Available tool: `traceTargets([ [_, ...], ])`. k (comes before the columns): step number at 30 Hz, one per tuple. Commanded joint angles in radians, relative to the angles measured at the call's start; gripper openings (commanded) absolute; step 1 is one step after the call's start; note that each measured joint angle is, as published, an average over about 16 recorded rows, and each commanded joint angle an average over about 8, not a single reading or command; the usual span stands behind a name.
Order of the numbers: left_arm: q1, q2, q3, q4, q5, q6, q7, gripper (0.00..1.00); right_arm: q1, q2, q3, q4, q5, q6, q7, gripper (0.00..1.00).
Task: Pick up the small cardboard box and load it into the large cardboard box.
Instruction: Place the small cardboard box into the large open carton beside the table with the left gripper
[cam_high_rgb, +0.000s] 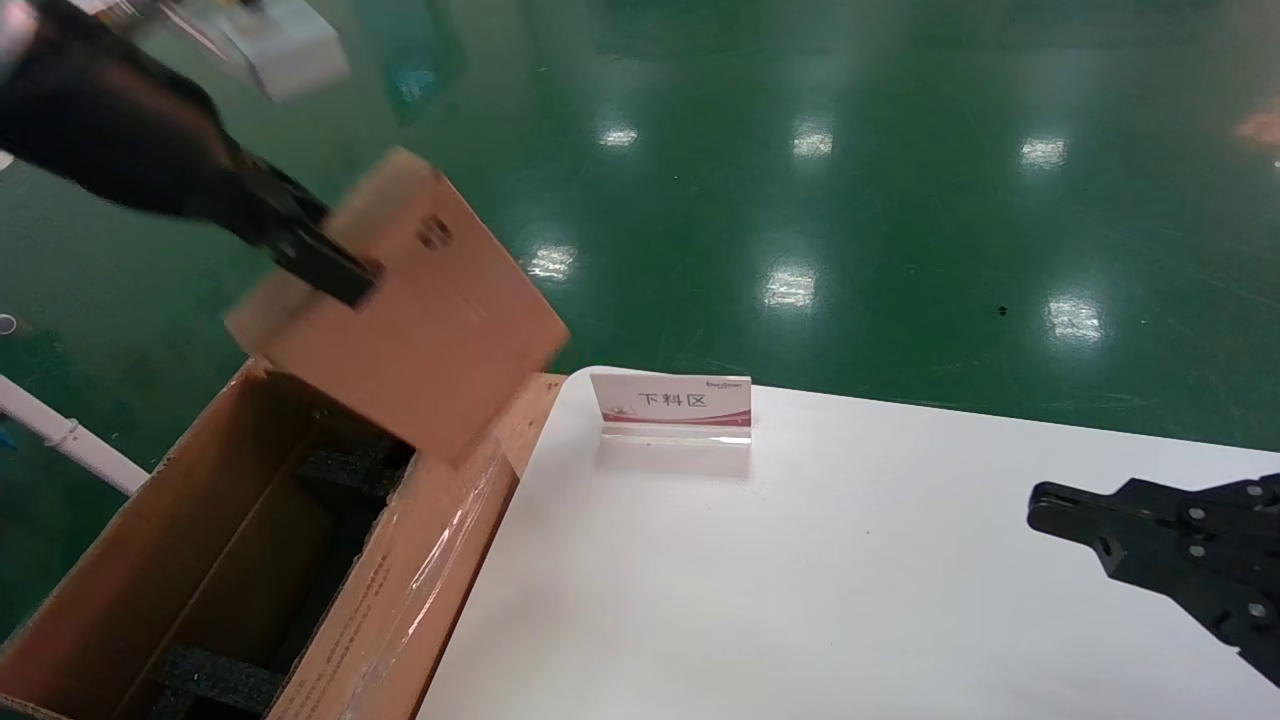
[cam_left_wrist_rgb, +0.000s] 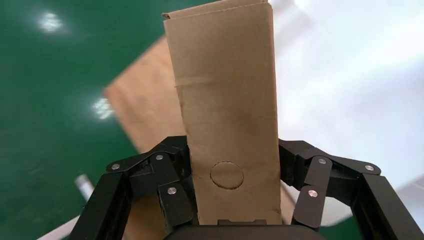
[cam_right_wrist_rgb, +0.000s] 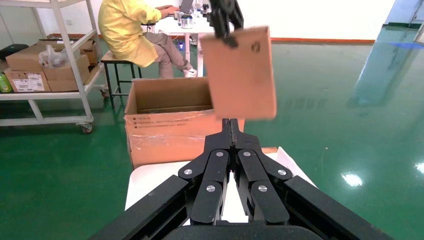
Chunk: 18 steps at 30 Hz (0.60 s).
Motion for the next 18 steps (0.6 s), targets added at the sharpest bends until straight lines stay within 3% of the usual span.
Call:
traceTargets([
  [1, -0.050, 0.003, 0.012, 0.042, 0.005, 0.006, 0.024, 0.00, 0.000, 0.000, 0.000, 0.000, 0.000, 0.000, 0.000, 0.00],
  [8, -0.181, 0.038, 0.148, 0.135, -0.024, 0.013, 0.070, 0.00, 0.000, 0.000, -0.001, 0.000, 0.000, 0.000, 0.000, 0.00],
  [18, -0.251, 0.058, 0.468, 0.149, -0.069, 0.012, 0.117, 0.00, 0.000, 0.000, -0.001, 0.000, 0.001, 0.001, -0.001, 0.00],
])
